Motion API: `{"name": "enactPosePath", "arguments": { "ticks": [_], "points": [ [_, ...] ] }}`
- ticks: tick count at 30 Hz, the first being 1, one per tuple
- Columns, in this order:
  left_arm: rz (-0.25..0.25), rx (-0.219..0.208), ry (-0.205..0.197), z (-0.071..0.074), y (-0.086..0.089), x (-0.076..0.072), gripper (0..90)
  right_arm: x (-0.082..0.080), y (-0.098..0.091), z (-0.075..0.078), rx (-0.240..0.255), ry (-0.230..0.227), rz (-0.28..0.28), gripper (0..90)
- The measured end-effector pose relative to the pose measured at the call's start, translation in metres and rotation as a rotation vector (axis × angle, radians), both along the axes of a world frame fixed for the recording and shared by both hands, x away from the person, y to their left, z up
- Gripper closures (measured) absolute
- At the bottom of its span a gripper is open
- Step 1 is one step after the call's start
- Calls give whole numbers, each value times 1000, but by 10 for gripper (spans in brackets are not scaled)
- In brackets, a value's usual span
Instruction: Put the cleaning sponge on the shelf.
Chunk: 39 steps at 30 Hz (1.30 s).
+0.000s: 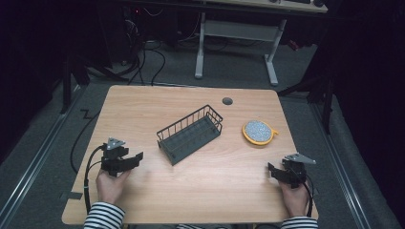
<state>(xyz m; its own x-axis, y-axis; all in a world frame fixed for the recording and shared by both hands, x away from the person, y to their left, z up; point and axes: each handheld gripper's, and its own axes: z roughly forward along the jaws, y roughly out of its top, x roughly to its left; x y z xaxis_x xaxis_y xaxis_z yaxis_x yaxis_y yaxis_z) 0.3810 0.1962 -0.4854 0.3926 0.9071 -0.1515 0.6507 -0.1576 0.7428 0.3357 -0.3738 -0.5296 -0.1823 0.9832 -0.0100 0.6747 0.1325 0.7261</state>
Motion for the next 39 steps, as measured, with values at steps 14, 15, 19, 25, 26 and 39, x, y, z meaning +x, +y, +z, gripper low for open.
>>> {"name": "enactPosePath", "arguments": {
  "ticks": [14, 15, 19, 25, 26, 39],
  "points": [
    [-41, -41, -2, 32, -21, 20, 400, 0, 0, 0, -4, 0, 2, 342],
    [-42, -41, -6, 35, -23, 22, 401, 0, 0, 0, -3, 0, 2, 341],
    [-60, -44, -13, 47, -29, 29, 408, -1, 0, 0, -1, 1, 3, 342],
    [-90, -32, -10, 56, -39, 37, 425, -1, 0, 0, -1, 0, 3, 342],
    [-97, -38, -10, 57, -40, 38, 425, -1, 0, 0, -1, 0, 3, 342],
    [-152, 20, 43, 55, -68, 64, 459, -1, 0, 0, -3, -1, 8, 341]
  ]
}}
